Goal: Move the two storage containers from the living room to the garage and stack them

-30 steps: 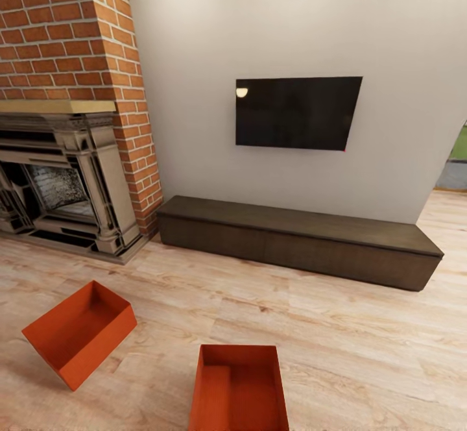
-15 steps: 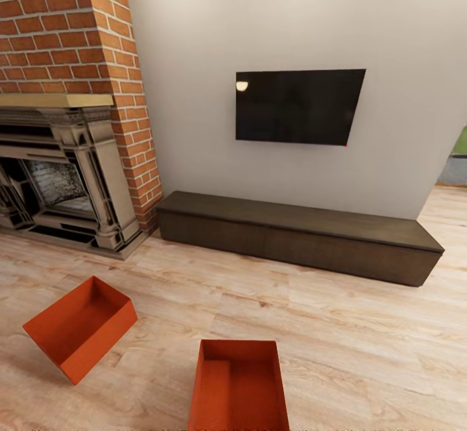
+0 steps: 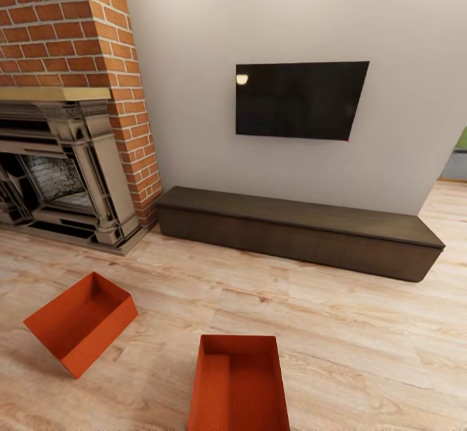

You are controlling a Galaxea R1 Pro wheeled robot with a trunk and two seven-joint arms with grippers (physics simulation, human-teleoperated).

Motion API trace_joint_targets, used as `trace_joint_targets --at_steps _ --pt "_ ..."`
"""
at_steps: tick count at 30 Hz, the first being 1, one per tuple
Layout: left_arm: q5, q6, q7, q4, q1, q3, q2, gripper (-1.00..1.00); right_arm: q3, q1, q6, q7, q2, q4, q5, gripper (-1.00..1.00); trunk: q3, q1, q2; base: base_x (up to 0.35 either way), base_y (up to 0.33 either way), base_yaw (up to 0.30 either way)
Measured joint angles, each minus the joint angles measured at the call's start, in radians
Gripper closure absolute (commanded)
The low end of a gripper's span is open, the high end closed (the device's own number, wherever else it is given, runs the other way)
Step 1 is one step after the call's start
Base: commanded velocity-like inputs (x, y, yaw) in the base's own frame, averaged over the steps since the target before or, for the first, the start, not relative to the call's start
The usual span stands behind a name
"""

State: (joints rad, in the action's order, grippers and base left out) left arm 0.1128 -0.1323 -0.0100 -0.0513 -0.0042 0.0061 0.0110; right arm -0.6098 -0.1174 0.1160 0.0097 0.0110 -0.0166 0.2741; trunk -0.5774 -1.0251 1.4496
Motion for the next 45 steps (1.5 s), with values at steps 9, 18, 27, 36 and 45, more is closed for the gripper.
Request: trace_joint_targets --at_steps 9,18,27,36,45 --pt "0.006 0.001 0.002 0.001 0.0 0.004 0.001 -1.0 0.001 0.0 0.001 0.0 0.0 0.0 0.0 -1.0 -0.014 0.0 0.0 0.0 0.0 0.0" --pt "0.007 0.002 0.003 0.002 0.0 0.004 0.0 -1.0 0.001 0.0 0.0 0.0 0.0 0.0 0.0 -1.0 -0.029 0.0 0.0 0.0 -0.069 0.0" --pt "0.009 0.002 0.004 0.002 0.0 0.006 0.001 -1.0 0.0 0.0 0.0 0.0 0.0 0.0 0.0 -1.0 -0.043 0.0 0.0 0.0 -0.026 0.0" --pt "0.009 0.002 0.004 0.002 0.0 0.006 0.001 -1.0 0.0 0.0 -0.001 0.0 0.0 0.0 0.0 -1.0 -0.058 0.0 0.0 0.0 0.0 0.0" --pt "0.009 0.002 0.004 0.002 0.0 0.005 0.001 -1.0 0.0 0.0 -0.001 0.0 0.0 0.0 0.0 -1.0 -0.072 0.0 0.0 0.0 0.0 0.0"
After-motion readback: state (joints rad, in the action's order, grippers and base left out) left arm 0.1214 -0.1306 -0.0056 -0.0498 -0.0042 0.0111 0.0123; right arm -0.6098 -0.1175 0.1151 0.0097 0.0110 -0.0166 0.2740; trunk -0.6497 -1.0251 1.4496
